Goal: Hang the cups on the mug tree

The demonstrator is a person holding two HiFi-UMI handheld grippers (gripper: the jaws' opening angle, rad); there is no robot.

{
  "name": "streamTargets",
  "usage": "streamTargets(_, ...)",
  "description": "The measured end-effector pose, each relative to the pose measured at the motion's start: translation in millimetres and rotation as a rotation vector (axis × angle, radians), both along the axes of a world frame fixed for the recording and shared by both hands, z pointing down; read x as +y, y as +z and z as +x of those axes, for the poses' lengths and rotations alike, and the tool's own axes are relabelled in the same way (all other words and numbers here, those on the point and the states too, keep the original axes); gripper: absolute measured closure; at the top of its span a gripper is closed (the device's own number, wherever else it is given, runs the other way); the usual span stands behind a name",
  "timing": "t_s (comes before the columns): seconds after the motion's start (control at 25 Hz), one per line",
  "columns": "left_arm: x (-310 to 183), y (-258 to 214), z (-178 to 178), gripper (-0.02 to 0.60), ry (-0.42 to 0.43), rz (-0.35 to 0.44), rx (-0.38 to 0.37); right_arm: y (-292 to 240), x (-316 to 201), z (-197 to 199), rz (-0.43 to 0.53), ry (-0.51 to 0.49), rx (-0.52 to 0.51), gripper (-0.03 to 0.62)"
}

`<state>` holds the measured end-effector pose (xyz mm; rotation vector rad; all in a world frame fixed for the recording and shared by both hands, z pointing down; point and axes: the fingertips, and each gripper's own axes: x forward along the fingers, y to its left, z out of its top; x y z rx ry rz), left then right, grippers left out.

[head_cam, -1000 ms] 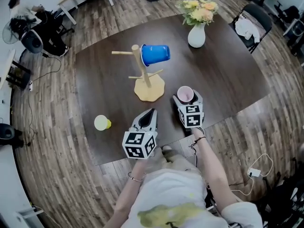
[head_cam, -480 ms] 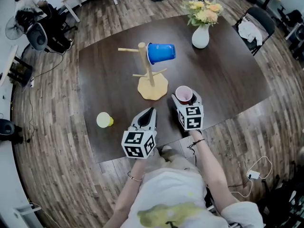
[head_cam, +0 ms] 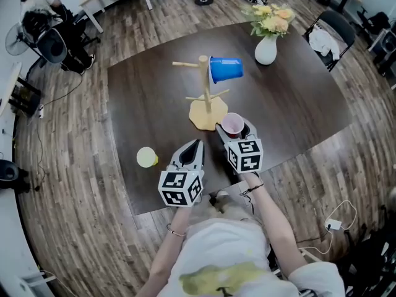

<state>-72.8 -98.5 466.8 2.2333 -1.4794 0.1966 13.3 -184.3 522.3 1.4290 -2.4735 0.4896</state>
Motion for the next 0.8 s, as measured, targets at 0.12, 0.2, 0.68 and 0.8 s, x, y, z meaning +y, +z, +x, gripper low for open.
streamTargets(0.12,0,-4,-18,0.558,-0.003,0.004,0.004,-4,4,-21,-0.004,-0.003,-0.010,0.272)
streamTargets(0.2,1,-5,-30,0.558,0.000,0.007,0.008,-5,6,-35,-0.005,-0.001,-0.015,0.272)
streamTargets(0.68,-2,-11,-72,0.558,0.081,0.034,0.017,-12,3,-97,-0.023,0.041,-0.075,0.273)
streamTargets(0.8,1,-11,-76,0.558,0.115,0.049,-0.012,-14,1,-108,-0.022,0.055,-0.102,0.273)
